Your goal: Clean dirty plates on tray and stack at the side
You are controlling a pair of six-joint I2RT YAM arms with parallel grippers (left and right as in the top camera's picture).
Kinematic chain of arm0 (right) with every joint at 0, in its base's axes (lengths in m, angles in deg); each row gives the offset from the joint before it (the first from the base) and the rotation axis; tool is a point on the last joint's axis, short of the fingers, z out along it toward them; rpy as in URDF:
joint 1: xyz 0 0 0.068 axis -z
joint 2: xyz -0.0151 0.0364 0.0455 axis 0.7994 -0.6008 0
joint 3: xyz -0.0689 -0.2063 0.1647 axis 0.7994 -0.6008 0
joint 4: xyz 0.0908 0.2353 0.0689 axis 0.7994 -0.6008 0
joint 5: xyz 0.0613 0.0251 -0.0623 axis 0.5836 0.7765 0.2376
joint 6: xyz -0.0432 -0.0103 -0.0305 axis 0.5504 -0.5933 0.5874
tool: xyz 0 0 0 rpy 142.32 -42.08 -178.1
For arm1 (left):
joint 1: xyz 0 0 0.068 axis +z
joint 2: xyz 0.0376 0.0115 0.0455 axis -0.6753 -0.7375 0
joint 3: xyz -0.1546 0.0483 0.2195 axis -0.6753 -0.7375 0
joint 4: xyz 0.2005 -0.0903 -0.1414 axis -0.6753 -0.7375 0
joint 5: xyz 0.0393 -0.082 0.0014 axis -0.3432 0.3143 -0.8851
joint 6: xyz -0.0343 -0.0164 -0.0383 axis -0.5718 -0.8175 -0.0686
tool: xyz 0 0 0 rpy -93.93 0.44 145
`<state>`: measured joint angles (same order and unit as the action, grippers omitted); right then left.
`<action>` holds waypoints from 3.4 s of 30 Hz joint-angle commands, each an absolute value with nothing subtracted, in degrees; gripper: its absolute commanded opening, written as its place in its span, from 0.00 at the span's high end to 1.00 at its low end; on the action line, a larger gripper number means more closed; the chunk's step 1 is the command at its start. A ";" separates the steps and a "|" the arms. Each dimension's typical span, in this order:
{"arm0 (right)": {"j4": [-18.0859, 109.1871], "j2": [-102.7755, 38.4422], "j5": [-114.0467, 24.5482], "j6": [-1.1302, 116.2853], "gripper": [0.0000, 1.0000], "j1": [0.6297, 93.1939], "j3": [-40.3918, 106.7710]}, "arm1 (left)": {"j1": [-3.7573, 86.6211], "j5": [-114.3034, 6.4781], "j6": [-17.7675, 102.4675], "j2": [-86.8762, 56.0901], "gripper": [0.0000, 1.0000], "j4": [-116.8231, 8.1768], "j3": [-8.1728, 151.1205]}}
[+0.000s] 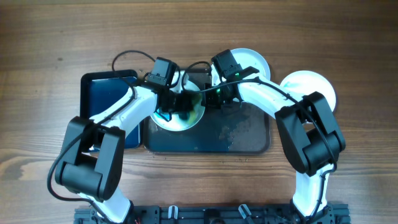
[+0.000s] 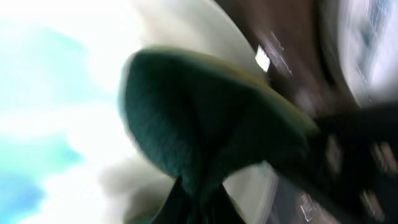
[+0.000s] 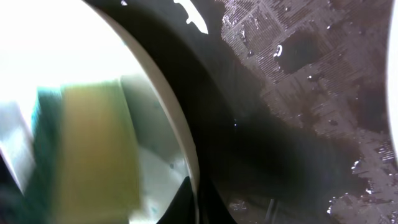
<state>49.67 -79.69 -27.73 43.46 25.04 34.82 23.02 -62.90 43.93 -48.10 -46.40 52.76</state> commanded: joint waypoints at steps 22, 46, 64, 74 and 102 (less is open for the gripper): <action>40.56 -69.38 -49.50 46.74 0.96 21.55 36.00 | 34.40 -73.04 33.33 -48.85 0.96 -74.53 76.85; 40.77 -54.17 -139.93 66.47 0.96 -6.21 36.00 | 34.34 -73.06 33.31 -48.85 0.96 -71.10 76.83; 32.88 -53.73 -74.70 49.60 0.96 10.73 35.82 | 34.34 -73.04 33.31 -48.85 0.96 -71.84 76.83; 30.17 -49.64 -37.04 45.64 0.96 52.85 35.95 | 34.34 -73.23 33.29 -48.85 0.96 -71.45 76.83; 43.07 -50.54 -34.42 55.30 0.57 73.63 20.15 | 34.34 -73.67 33.14 -48.85 0.96 -69.35 76.83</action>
